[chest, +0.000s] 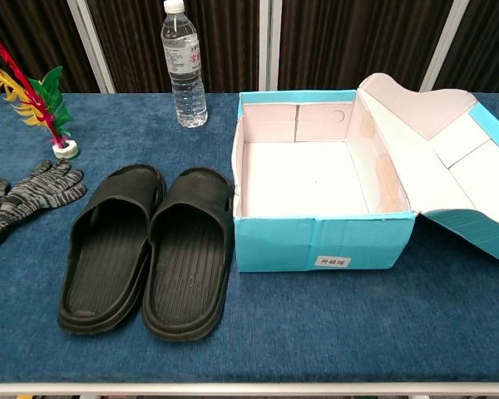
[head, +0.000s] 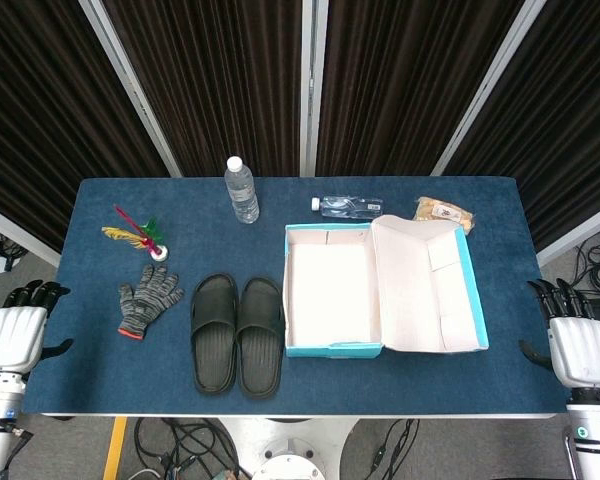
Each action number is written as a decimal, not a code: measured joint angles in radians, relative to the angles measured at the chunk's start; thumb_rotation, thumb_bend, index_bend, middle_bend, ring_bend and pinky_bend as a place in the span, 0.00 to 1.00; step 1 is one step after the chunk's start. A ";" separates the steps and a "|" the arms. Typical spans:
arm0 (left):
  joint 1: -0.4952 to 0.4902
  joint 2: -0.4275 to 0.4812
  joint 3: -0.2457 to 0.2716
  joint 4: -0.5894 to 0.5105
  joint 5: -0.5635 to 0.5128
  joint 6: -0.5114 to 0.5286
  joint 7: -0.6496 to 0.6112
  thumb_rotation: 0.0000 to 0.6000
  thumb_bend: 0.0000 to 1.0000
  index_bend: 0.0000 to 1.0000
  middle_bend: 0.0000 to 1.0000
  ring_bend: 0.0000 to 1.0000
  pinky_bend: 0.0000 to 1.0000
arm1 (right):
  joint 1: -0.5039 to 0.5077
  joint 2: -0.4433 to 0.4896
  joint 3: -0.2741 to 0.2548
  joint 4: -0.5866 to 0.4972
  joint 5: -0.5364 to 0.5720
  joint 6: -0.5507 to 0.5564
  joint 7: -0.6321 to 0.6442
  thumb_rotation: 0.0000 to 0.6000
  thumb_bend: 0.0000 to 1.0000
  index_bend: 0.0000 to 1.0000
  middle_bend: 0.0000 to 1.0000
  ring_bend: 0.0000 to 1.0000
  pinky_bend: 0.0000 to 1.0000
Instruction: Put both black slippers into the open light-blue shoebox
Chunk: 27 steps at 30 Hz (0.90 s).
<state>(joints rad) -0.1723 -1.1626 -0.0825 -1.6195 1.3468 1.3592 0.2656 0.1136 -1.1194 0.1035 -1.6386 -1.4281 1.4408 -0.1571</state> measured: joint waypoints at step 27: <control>-0.194 0.016 -0.086 -0.107 0.055 -0.155 -0.092 1.00 0.00 0.25 0.19 0.18 0.22 | -0.023 0.065 0.000 -0.004 -0.040 0.057 0.049 1.00 0.07 0.12 0.13 0.05 0.13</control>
<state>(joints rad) -0.3663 -1.1466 -0.1689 -1.7262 1.4021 1.2038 0.1736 0.0904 -1.0544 0.1035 -1.6431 -1.4681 1.4974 -0.1083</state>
